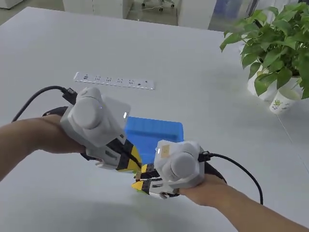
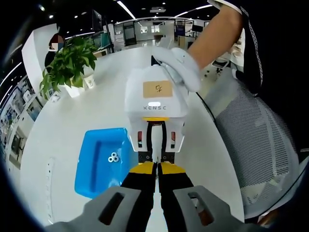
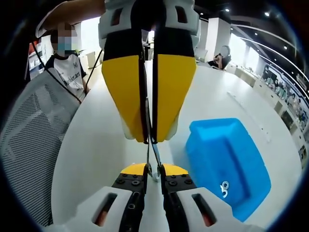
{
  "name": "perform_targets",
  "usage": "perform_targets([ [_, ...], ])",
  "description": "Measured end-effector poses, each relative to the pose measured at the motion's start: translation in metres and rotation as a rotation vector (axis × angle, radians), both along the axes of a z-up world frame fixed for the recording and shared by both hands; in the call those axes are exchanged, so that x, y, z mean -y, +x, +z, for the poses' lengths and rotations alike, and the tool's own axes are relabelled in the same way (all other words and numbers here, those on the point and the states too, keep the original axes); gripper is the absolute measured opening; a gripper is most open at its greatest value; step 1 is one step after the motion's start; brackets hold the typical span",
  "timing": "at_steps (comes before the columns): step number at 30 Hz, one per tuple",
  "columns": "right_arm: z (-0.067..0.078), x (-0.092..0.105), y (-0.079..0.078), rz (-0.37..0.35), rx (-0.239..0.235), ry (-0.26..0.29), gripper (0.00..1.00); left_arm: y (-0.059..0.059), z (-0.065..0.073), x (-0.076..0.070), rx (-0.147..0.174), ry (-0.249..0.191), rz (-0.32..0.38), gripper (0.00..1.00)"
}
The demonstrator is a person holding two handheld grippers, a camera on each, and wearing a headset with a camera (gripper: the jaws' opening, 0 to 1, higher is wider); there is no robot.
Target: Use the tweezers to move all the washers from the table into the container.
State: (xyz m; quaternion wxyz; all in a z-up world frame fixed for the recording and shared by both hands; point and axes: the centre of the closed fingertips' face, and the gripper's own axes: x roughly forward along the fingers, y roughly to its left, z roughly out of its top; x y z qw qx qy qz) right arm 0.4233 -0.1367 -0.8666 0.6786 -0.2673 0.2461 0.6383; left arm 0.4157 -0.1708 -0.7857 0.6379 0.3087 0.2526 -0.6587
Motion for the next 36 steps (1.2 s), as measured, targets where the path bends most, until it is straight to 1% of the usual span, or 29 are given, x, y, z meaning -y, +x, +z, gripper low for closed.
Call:
perform_targets([
  [4, -0.0030, 0.0011, -0.0011, -0.002, -0.001, -0.002, 0.13, -0.0008, -0.0008, 0.0007, 0.000, 0.001, -0.001, 0.05],
  [11, -0.0017, 0.0017, 0.0000, -0.008, 0.000, 0.003, 0.13, -0.0008, -0.0042, 0.0015, 0.000, 0.001, 0.001, 0.05],
  [14, -0.0013, 0.0017, 0.0003, -0.008, 0.003, 0.004, 0.13, -0.0005, -0.0048, 0.0022, -0.001, -0.007, 0.005, 0.05],
  [22, -0.0024, 0.0021, -0.0018, -0.007, 0.003, 0.001, 0.13, -0.0013, -0.0053, 0.0018, -0.013, -0.013, 0.009, 0.05],
  [23, -0.0025, 0.0017, -0.0026, -0.002, 0.004, 0.000, 0.13, -0.0028, -0.0077, 0.0003, -0.017, 0.001, 0.002, 0.05],
  [24, -0.0027, 0.0018, -0.0041, 0.000, 0.001, -0.002, 0.13, -0.0029, -0.0069, 0.0010, -0.021, -0.008, 0.004, 0.05],
  [32, -0.0026, 0.0013, -0.0044, 0.008, 0.008, -0.008, 0.13, -0.0039, -0.0075, -0.0002, -0.014, -0.006, 0.002, 0.05],
  [36, -0.0018, 0.0006, -0.0037, 0.009, 0.009, -0.008, 0.12, -0.0022, -0.0075, -0.0010, -0.011, -0.006, 0.007, 0.05],
])
